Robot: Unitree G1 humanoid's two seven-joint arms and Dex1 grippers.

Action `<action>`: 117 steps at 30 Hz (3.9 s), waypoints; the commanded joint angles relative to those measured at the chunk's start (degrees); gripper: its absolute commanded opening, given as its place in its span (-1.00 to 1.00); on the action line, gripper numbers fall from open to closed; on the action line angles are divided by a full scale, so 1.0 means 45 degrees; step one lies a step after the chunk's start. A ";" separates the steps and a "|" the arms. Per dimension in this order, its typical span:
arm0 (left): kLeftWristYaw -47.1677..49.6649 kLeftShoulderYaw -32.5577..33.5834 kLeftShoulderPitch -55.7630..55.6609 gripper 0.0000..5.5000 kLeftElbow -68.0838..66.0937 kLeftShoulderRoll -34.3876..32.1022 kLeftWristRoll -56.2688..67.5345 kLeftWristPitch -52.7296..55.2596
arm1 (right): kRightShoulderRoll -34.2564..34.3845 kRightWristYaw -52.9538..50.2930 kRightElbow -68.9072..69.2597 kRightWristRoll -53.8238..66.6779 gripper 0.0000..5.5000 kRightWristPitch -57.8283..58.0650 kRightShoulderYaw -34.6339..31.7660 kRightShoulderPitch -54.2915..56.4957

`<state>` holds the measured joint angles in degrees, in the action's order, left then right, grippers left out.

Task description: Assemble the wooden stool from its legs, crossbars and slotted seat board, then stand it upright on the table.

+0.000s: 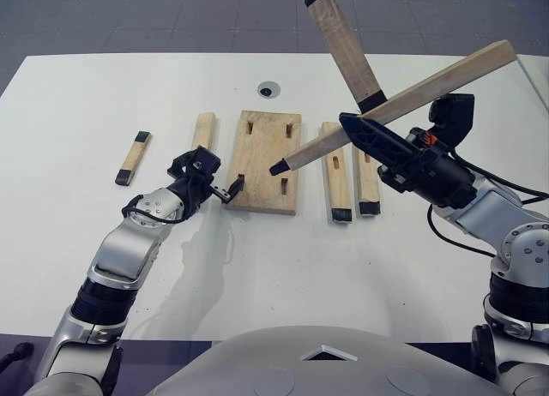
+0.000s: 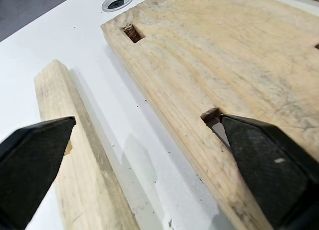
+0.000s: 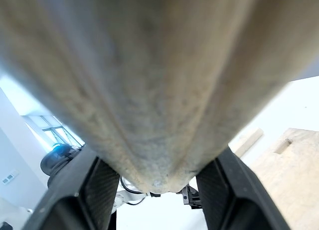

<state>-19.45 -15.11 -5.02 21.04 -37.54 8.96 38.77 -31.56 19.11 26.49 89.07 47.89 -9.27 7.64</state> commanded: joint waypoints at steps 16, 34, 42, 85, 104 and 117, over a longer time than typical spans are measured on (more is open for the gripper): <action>-0.5352 -0.1487 -0.1278 0.96 -0.5023 -0.2607 -0.1711 -0.4469 | -0.0614 0.4360 -0.5304 -1.0593 -0.26 -0.2673 0.3352 0.3294; -0.6555 -0.1409 -0.2190 0.96 -0.6237 -0.1944 -0.2527 -0.6265 | 0.0686 0.6502 -0.7138 -1.2771 -0.26 -0.2712 0.3787 0.4723; -0.6454 -0.1198 -0.1854 0.96 -0.5864 -0.1735 -0.2674 -0.6049 | 0.0959 0.7481 -0.9638 -1.4238 -0.26 -0.3103 0.4646 0.5858; -0.5228 -0.0324 -0.1824 0.96 -0.5125 -0.0042 -0.2716 -0.5407 | 0.1606 0.8533 -1.9203 -1.7212 -0.26 -0.6396 0.5992 0.8290; -0.4668 0.0032 -0.2365 0.96 -0.5102 0.0913 -0.2782 -0.5638 | 0.2358 0.8048 -1.9245 -1.7609 -0.26 -0.7562 0.6275 0.7799; -0.4296 0.0295 -0.2283 0.96 -0.5088 0.1258 -0.2760 -0.5811 | 0.0517 0.7391 -1.0868 -1.5863 0.48 -0.3329 0.3111 0.5468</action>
<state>-38.65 -13.81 -15.79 -1.10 -32.00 -2.65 12.02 -26.30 55.48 -31.43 14.26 27.19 10.71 35.65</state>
